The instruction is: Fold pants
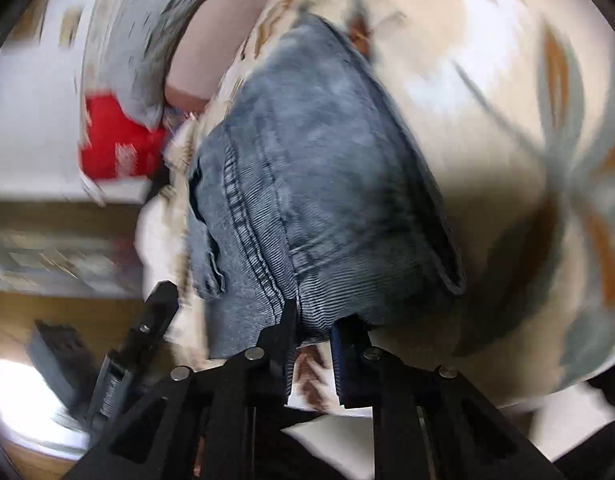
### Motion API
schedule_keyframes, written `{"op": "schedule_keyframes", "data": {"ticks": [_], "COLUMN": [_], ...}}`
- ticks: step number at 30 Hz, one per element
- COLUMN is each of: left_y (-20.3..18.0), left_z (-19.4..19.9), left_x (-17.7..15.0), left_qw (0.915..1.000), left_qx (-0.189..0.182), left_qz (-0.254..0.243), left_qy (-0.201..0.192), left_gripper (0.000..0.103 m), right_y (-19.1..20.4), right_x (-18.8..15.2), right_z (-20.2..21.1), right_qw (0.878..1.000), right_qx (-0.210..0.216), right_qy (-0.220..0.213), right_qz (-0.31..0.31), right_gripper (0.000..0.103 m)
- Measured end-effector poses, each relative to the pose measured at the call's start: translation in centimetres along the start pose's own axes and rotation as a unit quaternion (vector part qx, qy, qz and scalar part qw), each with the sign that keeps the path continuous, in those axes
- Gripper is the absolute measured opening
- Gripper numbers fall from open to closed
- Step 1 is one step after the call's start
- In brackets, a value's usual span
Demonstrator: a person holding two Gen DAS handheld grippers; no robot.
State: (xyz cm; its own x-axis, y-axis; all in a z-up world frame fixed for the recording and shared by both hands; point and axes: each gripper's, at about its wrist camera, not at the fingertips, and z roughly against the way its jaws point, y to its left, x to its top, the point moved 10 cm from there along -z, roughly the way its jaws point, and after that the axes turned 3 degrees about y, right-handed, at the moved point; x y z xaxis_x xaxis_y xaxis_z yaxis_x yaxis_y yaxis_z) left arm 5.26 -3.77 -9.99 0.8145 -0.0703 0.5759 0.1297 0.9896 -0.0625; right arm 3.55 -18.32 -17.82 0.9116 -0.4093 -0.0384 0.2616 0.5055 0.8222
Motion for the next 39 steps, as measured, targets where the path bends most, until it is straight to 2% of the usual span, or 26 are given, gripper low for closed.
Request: {"op": "schedule_keyframes", "data": {"ticks": [2,3,5,8,9,11,13,15,17,19,20,21,22,23,25,26,27,28,29,31,33,34,35,37,39], "left_y": [-0.4,-0.5,-0.4,-0.3,-0.3,-0.2,-0.2,-0.2,-0.1,-0.2,-0.2,-0.1,0.1,0.5,1.1,1.3,1.2,1.1,1.2,1.3,1.2,1.1,1.2,1.3,1.2], "left_z": [-3.0,-4.0,-4.1,-4.3,-4.4,-4.7,-4.7,-4.7,-4.7,-4.6,-4.1,-3.2,-2.3,-1.3,-0.6,-1.6,-3.4,-4.5,-4.8,-4.7,-4.6,-4.7,-4.7,-4.7,-4.7], "left_x": [-1.8,-2.5,-2.7,-2.6,-2.7,-2.7,-2.7,-2.9,-3.0,-3.0,-2.9,-2.4,-1.7,-0.8,0.0,-0.4,-1.6,-2.5,-2.8,-2.7,-2.5,-2.6,-2.6,-2.6,-2.8], "left_qw": [0.9981,0.9975,0.9983,0.9982,0.9982,0.9982,0.9981,0.9980,0.9980,0.9973,0.9966,0.9965,0.9968,0.9974,0.9979,0.9986,0.9982,0.9967,0.9955,0.9947,0.9956,0.9955,0.9951,0.9944,0.9936], "left_qx": [0.021,0.010,0.002,-0.003,-0.006,-0.013,-0.018,-0.022,-0.026,-0.038,-0.049,-0.060,-0.066,-0.062,-0.049,-0.040,-0.035,-0.042,-0.060,-0.067,-0.064,-0.065,-0.068,-0.074,-0.082], "left_qz": [-0.027,-0.023,-0.011,-0.013,-0.010,-0.003,-0.001,0.001,0.004,0.010,0.017,0.025,0.031,0.037,0.039,0.034,0.024,0.027,0.045,0.049,0.039,0.041,0.045,0.048,0.049], "left_qy": [0.052,0.066,0.058,0.059,0.059,0.059,0.059,0.059,0.057,0.062,0.064,0.053,0.034,0.006,-0.017,0.000,0.043,0.065,0.057,0.061,0.056,0.056,0.056,0.058,0.060], "left_gripper": [0.082,0.085,0.087,0.088,0.089,0.090,0.091,0.091,0.091,0.091,0.090,0.090,0.090,0.090,0.090,0.090,0.090,0.091,0.091,0.091,0.091,0.091,0.091,0.091,0.091], "right_y": [0.5,0.8,1.4,3.1,4.4,6.8,9.9,10.8,9.4,4.5,2.1,1.6,1.9,2.1,2.6,2.7,3.3,4.1,5.4,7.6,11.7,13.1,14.1,13.6,9.2], "right_x": [0.0,0.1,0.4,1.9,3.1,4.8,7.1,9.2,11.5,14.2,15.0,15.0,14.9,14.6,14.3,14.2,14.2,14.2,14.1,13.1,11.8,11.4,11.1,11.3,12.5], "right_z": [0.5,1.2,3.3,6.8,7.9,7.9,5.2,2.2,-0.4,-2.4,-2.8,-2.2,-1.8,-1.6,-1.2,-0.9,-0.5,0.0,0.6,1.1,-0.8,-1.9,-2.9,-5.5,-7.2], "right_qw": [1.000,0.999,0.996,0.992,0.990,0.988,0.988,0.990,0.992,0.991,0.996,0.998,0.998,0.995,0.990,0.989,0.985,0.980,0.975,0.971,0.968,0.966,0.963,0.955,0.951], "right_qx": [-0.006,-0.023,-0.066,-0.084,-0.082,-0.068,-0.031,-0.014,-0.021,-0.097,-0.078,-0.057,-0.059,-0.078,-0.115,-0.126,-0.148,-0.168,-0.184,-0.176,-0.149,-0.139,-0.130,-0.149,-0.206], "right_qy": [0.006,0.003,-0.012,-0.050,-0.069,-0.075,-0.056,-0.025,-0.003,-0.004,-0.009,-0.012,-0.013,-0.014,-0.004,0.000,0.001,-0.004,-0.013,-0.013,0.009,0.020,0.028,0.042,0.052], "right_qz": [0.009,0.022,0.063,0.082,0.094,0.119,0.138,0.136,0.122,0.087,0.034,0.022,0.034,0.056,0.080,0.081,0.088,0.103,0.125,0.159,0.200,0.217,0.232,0.252,0.225], "right_gripper": [0.025,0.026,0.027,0.027,0.027,0.027,0.028,0.028,0.029,0.029,0.030,0.030,0.030,0.032,0.033,0.033,0.034,0.034,0.035,0.036,0.055,0.070,0.073,0.073,0.070]}}
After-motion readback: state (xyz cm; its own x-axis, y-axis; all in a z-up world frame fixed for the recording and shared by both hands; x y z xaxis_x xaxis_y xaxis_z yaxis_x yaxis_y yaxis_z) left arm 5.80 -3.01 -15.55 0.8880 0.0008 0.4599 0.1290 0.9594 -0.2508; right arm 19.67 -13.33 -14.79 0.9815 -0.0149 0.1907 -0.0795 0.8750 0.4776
